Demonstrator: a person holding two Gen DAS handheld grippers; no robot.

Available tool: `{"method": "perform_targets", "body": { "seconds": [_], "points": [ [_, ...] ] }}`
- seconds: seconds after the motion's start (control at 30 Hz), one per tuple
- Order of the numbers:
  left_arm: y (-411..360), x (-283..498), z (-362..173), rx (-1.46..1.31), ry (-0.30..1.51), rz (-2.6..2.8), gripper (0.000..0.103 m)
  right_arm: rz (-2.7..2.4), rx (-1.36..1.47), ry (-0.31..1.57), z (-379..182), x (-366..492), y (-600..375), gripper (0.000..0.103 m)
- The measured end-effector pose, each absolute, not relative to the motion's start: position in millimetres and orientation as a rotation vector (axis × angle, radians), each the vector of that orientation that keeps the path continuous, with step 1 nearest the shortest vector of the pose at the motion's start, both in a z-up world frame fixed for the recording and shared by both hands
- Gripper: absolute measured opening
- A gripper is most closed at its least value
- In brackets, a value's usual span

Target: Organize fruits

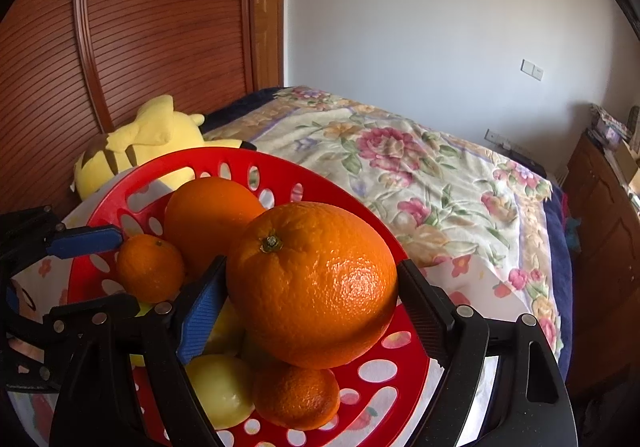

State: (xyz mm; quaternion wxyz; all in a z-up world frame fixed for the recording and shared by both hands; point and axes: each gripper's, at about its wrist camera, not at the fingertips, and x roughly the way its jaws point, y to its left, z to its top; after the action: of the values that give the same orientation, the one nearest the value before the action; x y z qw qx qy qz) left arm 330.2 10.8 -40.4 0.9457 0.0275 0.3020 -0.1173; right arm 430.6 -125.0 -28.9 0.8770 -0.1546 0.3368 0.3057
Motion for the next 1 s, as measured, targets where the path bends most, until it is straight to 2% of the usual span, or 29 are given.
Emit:
{"method": "perform_targets", "body": {
  "seconds": [0.1,0.47,0.8,1.0],
  "points": [
    [9,327,-38,0.061,0.616,-0.242,0.046,0.636,-0.299,0.667,-21,427,-128,0.090],
    [5,291,-23,0.062,0.588,-0.212,0.054,0.618,-0.261,0.626,-5,386,-145,0.090],
    [4,263,-21,0.088,0.602,-0.161,0.056,0.585,-0.185,0.565,5,323,-168,0.090],
    [5,240,-14,0.085,0.582,-0.133,0.065,0.556,-0.164,0.536,6,290,-174,0.090]
  ]
}}
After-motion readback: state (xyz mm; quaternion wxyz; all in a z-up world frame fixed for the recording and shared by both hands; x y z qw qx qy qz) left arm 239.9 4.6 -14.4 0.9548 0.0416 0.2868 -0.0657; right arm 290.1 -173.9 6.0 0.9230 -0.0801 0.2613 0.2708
